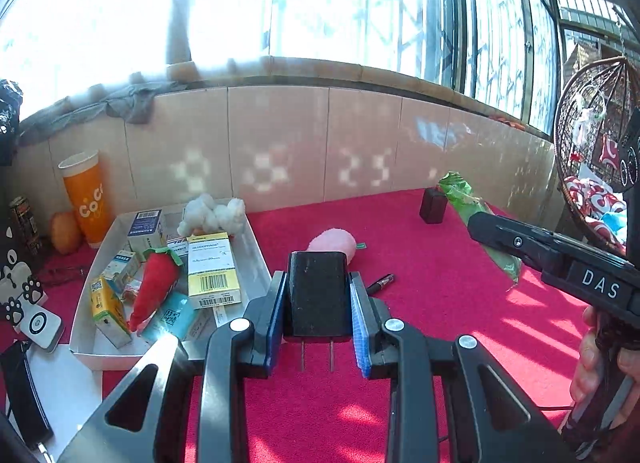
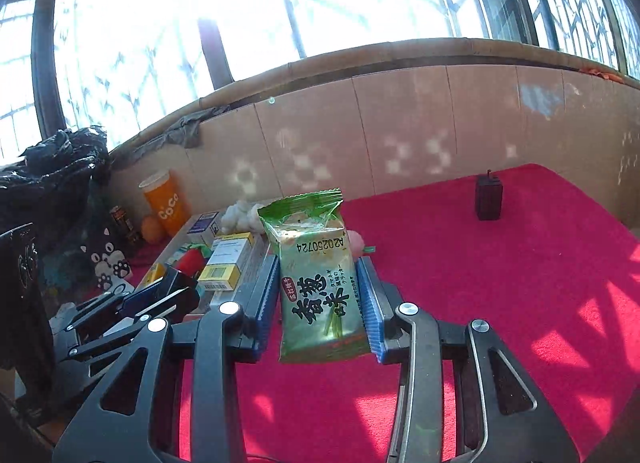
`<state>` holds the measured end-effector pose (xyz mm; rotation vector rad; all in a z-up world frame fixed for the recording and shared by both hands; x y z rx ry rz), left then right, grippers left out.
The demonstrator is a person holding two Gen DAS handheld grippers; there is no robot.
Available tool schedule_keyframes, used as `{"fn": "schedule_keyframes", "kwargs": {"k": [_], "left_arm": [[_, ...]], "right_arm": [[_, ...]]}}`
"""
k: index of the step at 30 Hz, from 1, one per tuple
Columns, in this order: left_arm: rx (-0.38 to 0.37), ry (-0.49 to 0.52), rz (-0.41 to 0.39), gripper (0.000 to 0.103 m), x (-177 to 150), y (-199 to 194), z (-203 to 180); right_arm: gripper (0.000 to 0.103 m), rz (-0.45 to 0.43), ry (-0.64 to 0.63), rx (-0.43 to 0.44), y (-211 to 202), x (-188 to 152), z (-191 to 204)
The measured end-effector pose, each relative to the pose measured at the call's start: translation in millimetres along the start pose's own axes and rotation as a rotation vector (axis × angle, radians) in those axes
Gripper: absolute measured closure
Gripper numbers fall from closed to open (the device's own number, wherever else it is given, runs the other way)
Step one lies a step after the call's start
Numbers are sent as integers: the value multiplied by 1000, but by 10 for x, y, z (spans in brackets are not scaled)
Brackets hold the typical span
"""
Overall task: Organize objects
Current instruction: 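Carry the black charger with the left gripper to the tray while the right carries the snack packet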
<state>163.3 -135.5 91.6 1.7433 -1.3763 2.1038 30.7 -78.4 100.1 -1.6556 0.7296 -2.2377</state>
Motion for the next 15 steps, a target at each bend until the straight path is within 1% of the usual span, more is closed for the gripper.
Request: {"fn": "schedule_keyframes", "kwargs": {"k": [3,9,12,15], "left_arm": [[31,-38,-41,74,31,-181,151],[75,-98,-95,74,84,-449,347],[86,-96,-100,74,102,-504,358],[82,-64,-88,74,132,-508,279]], "right_arm": [[65,1,-36,23,-50,-23,166],[65,24,-106,70,-85,-83,460],[65,-2,-108,75,-175,-55,475],[65,-44,-70,63,-293,-5,389]]}}
Point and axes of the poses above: each gripper's, at about its wrist camera, not at the fingertips, and y roughly the way its jaws point, z to its left, x to its top, the point moved 6 cm from there along y, roughly the way its jaws point, and after that the axes turned 8 degrees about z, right-handed, at the moved point
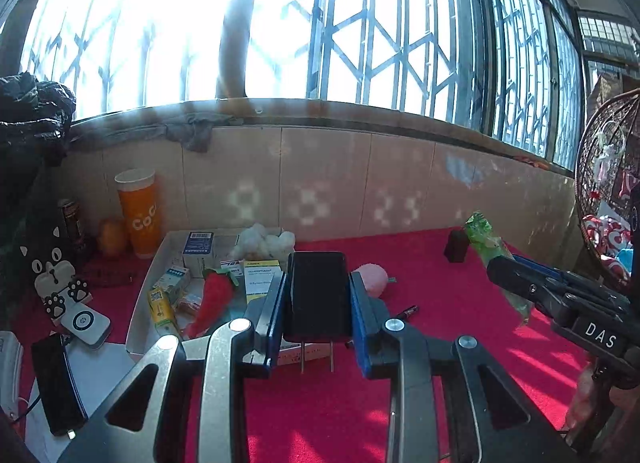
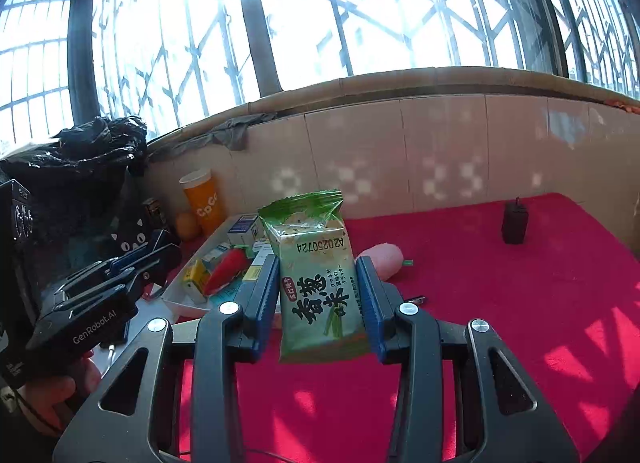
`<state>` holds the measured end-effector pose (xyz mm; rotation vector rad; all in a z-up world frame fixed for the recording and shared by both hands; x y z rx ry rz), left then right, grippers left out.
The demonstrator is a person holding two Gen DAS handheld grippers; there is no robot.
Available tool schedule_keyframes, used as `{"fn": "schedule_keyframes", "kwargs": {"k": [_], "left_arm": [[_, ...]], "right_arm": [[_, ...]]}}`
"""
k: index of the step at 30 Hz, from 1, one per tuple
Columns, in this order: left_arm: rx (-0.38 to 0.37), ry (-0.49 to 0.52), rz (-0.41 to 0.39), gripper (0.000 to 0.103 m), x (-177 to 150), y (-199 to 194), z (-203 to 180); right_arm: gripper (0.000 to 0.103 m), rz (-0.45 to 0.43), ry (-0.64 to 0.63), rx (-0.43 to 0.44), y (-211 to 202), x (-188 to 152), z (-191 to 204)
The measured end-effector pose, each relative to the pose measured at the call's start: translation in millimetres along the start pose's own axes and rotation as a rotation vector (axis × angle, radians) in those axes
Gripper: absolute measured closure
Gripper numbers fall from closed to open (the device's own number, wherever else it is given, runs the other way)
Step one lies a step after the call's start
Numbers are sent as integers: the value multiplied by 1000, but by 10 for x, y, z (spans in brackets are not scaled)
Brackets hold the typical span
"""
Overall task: Organize objects
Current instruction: 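Carry the black charger with the left gripper to the tray while the right carries the snack packet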
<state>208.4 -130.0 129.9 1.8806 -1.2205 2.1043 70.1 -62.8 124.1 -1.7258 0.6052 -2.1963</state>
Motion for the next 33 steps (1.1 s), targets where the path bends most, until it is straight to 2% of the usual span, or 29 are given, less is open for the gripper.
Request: {"fn": "schedule_keyframes", "kwargs": {"k": [4,10,22,30,33], "left_arm": [[-21,50,15,74,33,10,-107],[-36,102,49,74,-5,84,-191],[38,-24,-2,74,-45,-56,296],[8,8,24,74,45,23,418],[15,5,15,74,41,17,479]], "right_arm": [[65,-42,61,-19,-102,29,-119],[65,-60,65,-10,-101,45,-47],[65,-12,-81,35,180,134,382],[65,-54,-33,-28,76,84,355],[65,-44,-37,-42,112,115,375]]}}
Point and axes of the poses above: each gripper's, at about its wrist camera, not at the fingertips, and y roughly the way its jaws point, z to its left, x to its top, the point moved 6 cm from there along y, roughly the way its jaws point, and after that the axes turned 8 degrees about z, right-handed, at the moved point
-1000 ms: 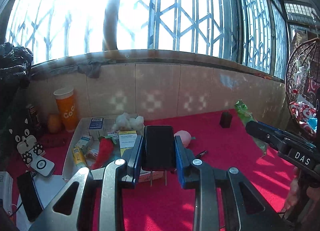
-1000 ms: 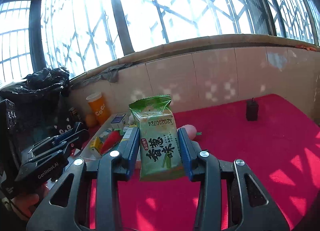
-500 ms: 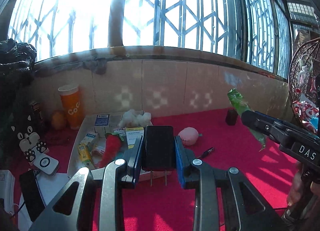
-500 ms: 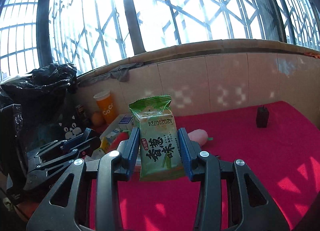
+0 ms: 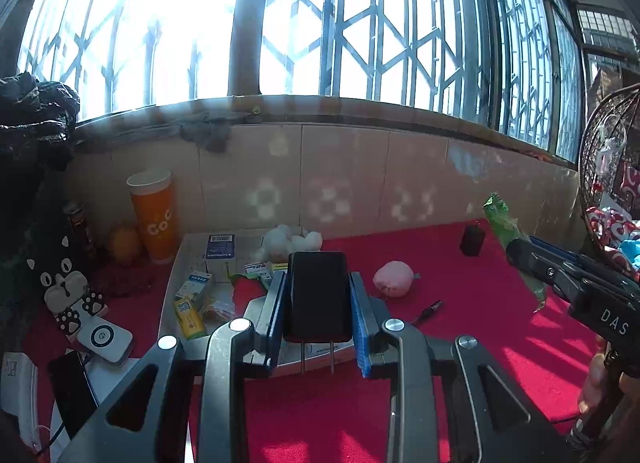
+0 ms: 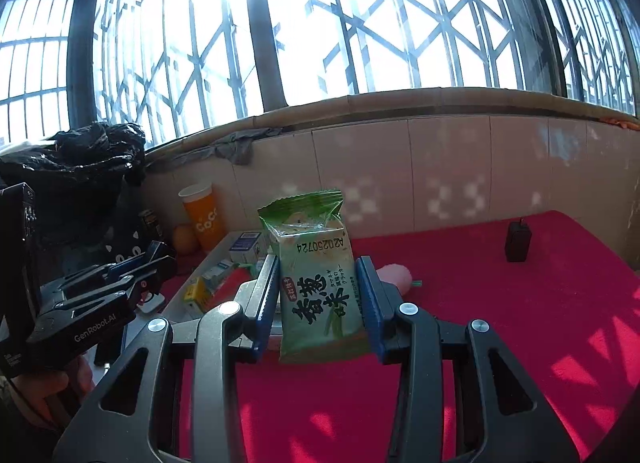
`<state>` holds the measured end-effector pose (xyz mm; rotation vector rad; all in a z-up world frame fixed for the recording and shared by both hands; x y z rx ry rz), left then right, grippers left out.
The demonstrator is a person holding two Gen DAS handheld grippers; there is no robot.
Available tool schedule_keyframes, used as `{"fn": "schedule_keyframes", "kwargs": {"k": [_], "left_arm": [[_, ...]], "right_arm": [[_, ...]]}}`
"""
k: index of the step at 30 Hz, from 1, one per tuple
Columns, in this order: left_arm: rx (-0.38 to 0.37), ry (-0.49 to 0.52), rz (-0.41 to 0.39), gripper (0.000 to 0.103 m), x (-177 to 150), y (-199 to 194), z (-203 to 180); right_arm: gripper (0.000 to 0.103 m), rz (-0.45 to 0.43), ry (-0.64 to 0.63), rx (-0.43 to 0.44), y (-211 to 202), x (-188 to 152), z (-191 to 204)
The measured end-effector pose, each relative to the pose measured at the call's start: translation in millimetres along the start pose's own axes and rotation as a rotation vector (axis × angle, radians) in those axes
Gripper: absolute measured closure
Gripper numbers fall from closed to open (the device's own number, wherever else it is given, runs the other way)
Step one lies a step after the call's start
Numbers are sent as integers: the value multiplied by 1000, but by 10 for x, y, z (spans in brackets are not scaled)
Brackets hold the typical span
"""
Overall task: Organize objects
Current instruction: 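Carry the black charger with the left gripper to the tray while the right carries the snack packet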
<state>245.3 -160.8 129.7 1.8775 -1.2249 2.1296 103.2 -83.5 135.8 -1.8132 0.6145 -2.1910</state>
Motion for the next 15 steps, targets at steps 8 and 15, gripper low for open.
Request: {"fn": "schedule_keyframes", "kwargs": {"k": [8,15], "left_arm": [[108,-141,-8,74,-161,-93,527],[98,-123,14,74,-18,92,614]], "right_arm": [[65,50,-77,85,285,145,325],[65,57,-46,71,279,42,211]]}}
Point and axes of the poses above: each gripper's, at about its wrist camera, not at the fingertips, and y roughly the way its jaws point, z to its left, x to its top, the point moved 6 cm from there along y, roughly the way its jaws point, and after that the axes turned 8 degrees about z, right-handed, at the moved point
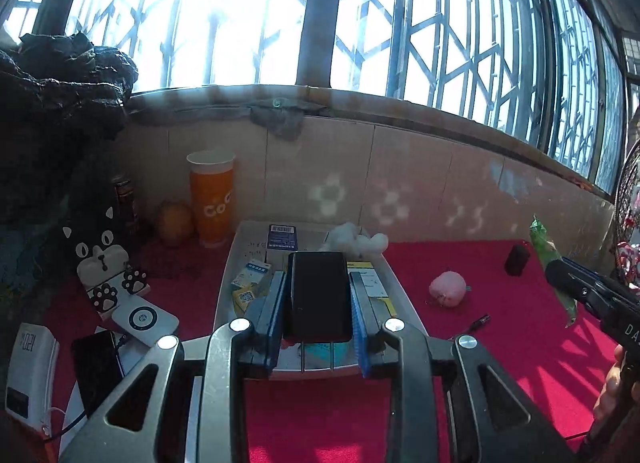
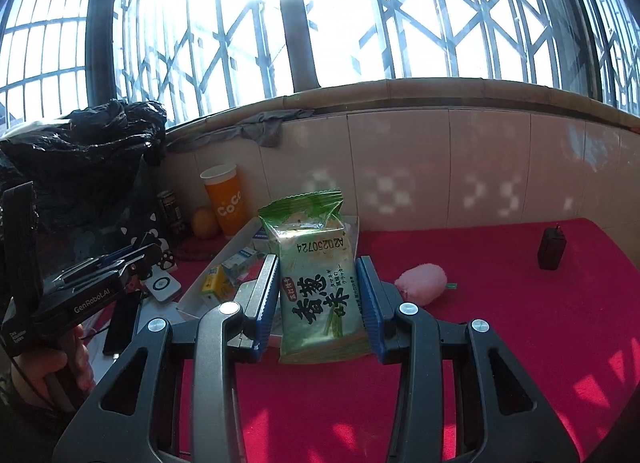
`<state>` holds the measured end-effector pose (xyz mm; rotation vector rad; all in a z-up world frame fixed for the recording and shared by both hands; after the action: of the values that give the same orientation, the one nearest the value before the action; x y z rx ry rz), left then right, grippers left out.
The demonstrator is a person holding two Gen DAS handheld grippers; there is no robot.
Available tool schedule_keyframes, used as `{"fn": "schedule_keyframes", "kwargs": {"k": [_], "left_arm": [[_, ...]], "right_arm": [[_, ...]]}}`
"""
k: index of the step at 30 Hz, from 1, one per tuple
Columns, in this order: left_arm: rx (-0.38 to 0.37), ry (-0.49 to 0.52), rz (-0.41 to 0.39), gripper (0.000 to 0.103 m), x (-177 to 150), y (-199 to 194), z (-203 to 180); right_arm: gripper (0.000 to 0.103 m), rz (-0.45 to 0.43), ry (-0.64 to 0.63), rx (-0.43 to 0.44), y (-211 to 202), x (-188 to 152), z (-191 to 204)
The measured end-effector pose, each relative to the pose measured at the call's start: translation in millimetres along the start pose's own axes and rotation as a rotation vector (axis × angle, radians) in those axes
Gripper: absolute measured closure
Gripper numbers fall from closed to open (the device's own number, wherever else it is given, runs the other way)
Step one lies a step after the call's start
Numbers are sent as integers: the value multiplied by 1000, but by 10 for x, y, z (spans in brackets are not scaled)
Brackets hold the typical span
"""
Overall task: Organize objects
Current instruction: 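Carry the black charger with the left gripper to the tray while the right carries the snack packet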
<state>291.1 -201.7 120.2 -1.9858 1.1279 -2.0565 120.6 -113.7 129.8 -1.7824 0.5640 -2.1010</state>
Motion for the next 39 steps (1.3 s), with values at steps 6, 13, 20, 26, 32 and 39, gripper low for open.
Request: {"fn": "schedule_keyframes", "kwargs": {"k": [6,13,20,26,32,39], "left_arm": [[1,61,7,74,150,142,-122],[80,5,7,74,165,112,148],[134,-25,-10,74,244,37,407],[78,13,-13,74,512,278,296],[38,16,11,74,676,457,242],[93,-51,35,74,567,391,581]], "right_arm": [[65,-12,18,-21,-13,-19,-53],[65,7,-36,42,359,307,174],[65,40,-57,123,706,506,505],[65,34,-24,98,684,509,425],[65,49,-18,90,793,635,424],[65,98,-29,129,1271,827,614]]}}
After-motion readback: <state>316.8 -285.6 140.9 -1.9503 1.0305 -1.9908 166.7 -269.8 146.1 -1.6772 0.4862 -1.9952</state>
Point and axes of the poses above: each gripper's, at about its wrist camera, not at the fingertips, and y roughly the way its jaws point, z to its left, x to its top, the point moved 6 cm from there along y, roughly the way its jaws point, and after that the axes turned 8 degrees about z, right-handed, at the moved point
